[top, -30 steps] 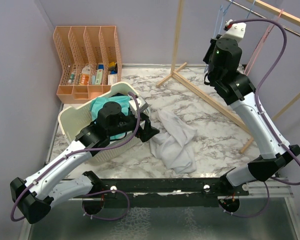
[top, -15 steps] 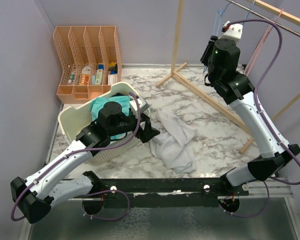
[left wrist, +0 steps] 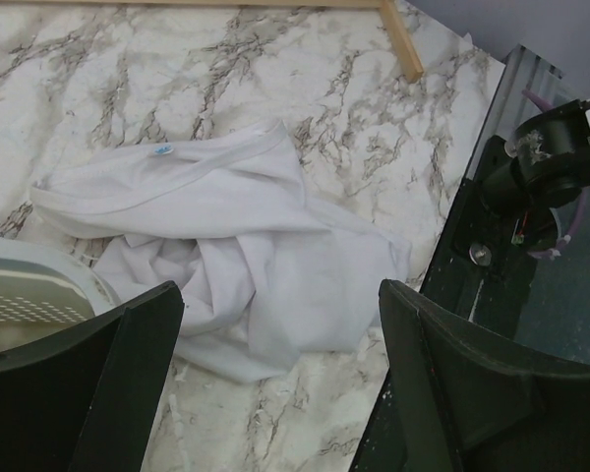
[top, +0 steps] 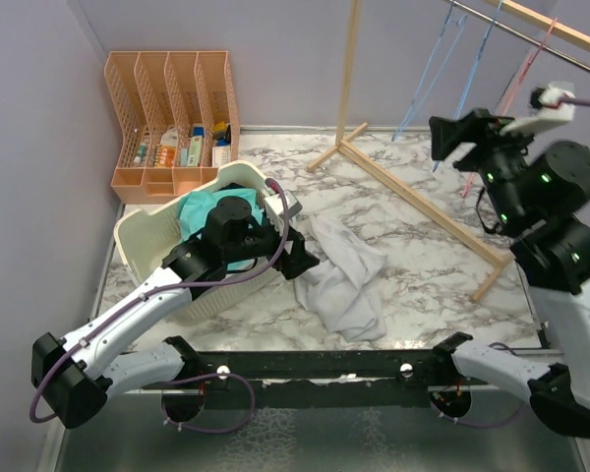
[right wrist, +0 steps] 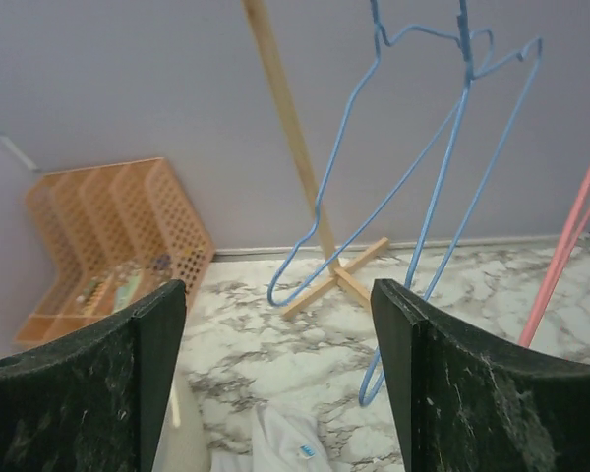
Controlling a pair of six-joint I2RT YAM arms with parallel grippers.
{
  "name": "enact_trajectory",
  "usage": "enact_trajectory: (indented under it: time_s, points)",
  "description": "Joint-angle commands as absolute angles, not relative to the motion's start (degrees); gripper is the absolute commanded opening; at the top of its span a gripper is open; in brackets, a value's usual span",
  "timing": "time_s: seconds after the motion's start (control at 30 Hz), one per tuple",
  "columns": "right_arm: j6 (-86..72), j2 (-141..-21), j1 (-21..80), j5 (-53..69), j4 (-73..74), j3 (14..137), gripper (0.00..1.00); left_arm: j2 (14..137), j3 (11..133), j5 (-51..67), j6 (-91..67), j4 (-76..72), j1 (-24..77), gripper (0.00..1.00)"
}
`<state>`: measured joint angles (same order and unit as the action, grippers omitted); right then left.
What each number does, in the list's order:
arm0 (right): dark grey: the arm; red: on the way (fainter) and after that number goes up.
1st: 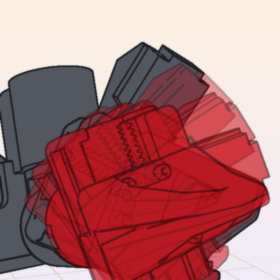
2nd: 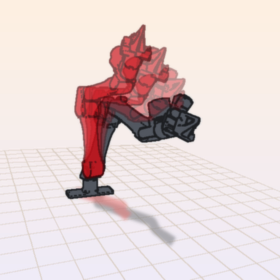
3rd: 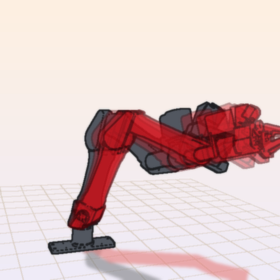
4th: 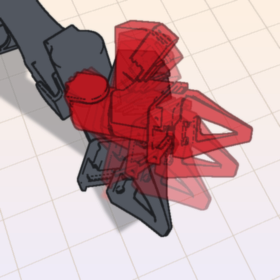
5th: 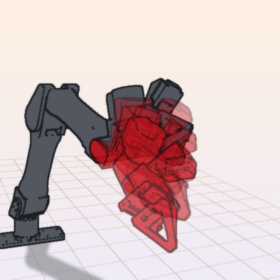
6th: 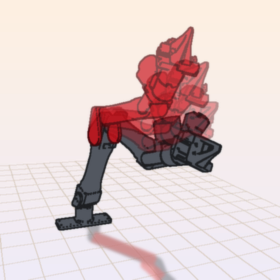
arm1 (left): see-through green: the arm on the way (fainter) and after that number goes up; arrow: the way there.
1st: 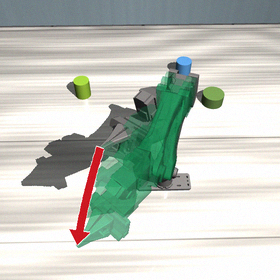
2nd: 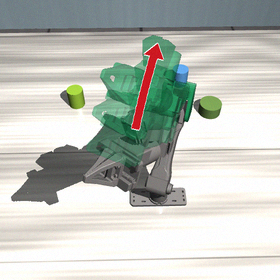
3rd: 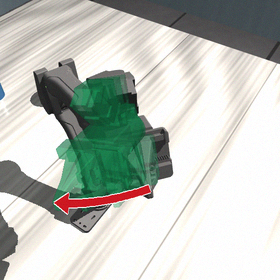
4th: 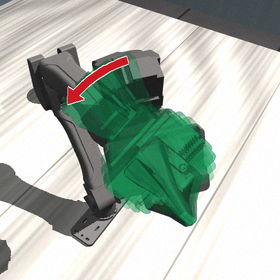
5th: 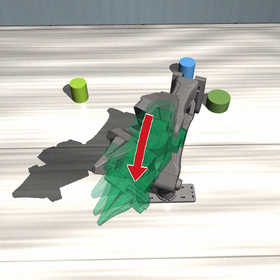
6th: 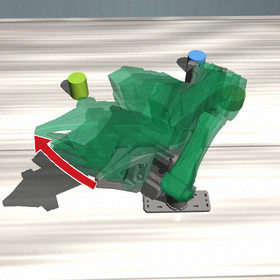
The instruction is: Remove the t-shirt from the hanger
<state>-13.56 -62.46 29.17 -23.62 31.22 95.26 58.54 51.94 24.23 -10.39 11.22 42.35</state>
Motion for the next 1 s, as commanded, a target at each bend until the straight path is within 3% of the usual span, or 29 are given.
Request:
enact_trajectory:
  time_s: [0.0, 0.13, 0.3, 0.57, 0.67, 0.97]
  points:
    - [-12.97, -50.87, 29.09, -4.58, 34.00, 90.46, 0.76, 61.44, 52.88, 26.52, -11.01, 9.15, 42.28, 0.84]
    - [-13.96, -41.86, 29.09, 4.47, 32.47, 86.41, 0.77, 66.16, 55.67, 26.33, -10.97, 9.77, 43.15, 0.83]
    - [-14.29, -34.92, 29.07, 7.46, 30.81, 82.24, 0.77, 74.88, 63.34, 17.98, -6.59, 15.23, 50.04, 0.82]
    - [-14.01, -31.88, 29.09, 11.14, 31.54, 79.61, 0.77, 91.67, 71.76, 9.98, -5.24, 22.28, 52.80, 0.90]
    - [-13.99, -30.49, 29.09, 10.88, 30.88, 78.13, 0.78, 96.71, 74.14, 4.45, -7.92, 23.76, 53.97, 0.98]
    - [-14.82, -27.51, 29.04, 9.42, 28.88, 74.82, 0.78, 104.52, 73.78, -3.90, -15.18, 18.22, 57.43, 0.99]
